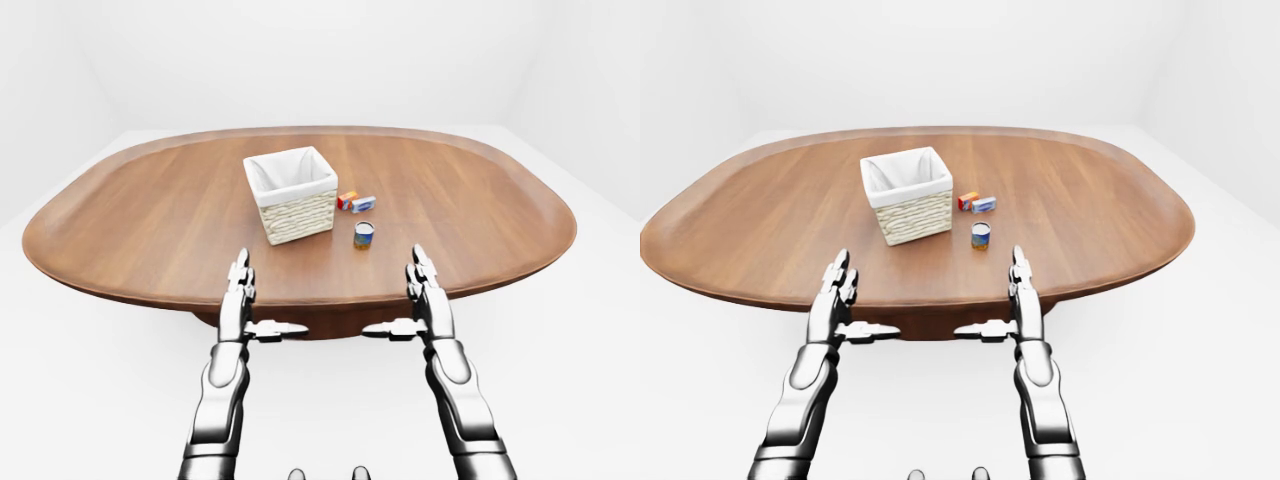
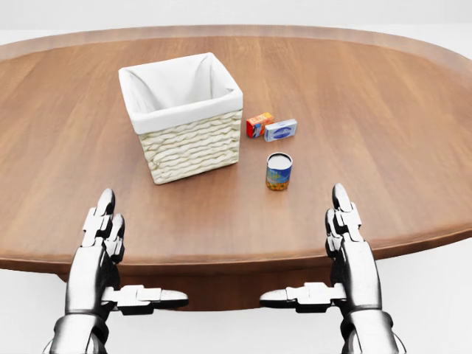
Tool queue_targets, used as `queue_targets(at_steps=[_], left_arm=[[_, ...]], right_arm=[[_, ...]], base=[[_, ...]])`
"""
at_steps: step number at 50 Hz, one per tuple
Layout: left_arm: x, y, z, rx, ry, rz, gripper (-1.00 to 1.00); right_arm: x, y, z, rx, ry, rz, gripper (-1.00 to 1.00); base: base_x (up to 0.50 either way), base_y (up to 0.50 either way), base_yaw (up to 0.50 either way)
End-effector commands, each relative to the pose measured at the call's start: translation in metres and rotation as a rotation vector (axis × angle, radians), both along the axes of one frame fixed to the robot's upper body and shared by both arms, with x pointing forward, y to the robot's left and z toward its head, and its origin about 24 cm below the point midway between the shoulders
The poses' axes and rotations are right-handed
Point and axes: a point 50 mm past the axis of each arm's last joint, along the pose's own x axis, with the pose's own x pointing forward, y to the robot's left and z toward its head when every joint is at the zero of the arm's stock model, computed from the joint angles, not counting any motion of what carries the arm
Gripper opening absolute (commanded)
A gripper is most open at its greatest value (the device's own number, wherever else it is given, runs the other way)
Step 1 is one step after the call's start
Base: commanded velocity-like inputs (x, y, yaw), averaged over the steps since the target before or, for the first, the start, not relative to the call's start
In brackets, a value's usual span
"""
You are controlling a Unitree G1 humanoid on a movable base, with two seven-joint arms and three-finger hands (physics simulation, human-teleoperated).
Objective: Pick up the alphabet soup and put it in the basket.
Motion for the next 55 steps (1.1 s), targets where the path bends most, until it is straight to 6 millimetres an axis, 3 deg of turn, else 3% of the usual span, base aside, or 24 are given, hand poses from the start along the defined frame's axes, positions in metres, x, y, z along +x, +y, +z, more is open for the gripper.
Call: queue_targets(at_steps=[1,10,17,33,55], left_arm=[[0.016,0.015,-0.008,-0.012,0.038,0.019,1.00],[0.021,0.027,-0.007,-0.036,0.047,0.051,1.00],[-0.007,0.033,0.018,-0.041,-0.040,0.082,1.00],[-0.038,0.046,0.046,-0.065,-0.151,0.121,1.00],[-0.037,0.048,0.047,-0.071,-0.157,0.132,1.00]], right_arm=[[0.002,-0.007,-0.001,-0.013,0.011,-0.028,1.00],[0.004,-0.008,-0.001,-0.009,0.012,-0.029,1.00],[0.006,-0.008,-0.001,0.005,0.022,-0.026,1.00],[0.005,-0.009,0.001,0.011,0.017,-0.024,1.00],[0.002,-0.007,0.000,0.005,0.016,-0.019,1.00]], base=[[0.00,0.00,0.00],[0.00,0.00,0.00],[0.06,0.00,0.00],[0.31,0.00,0.00],[0.32,0.00,0.00]])
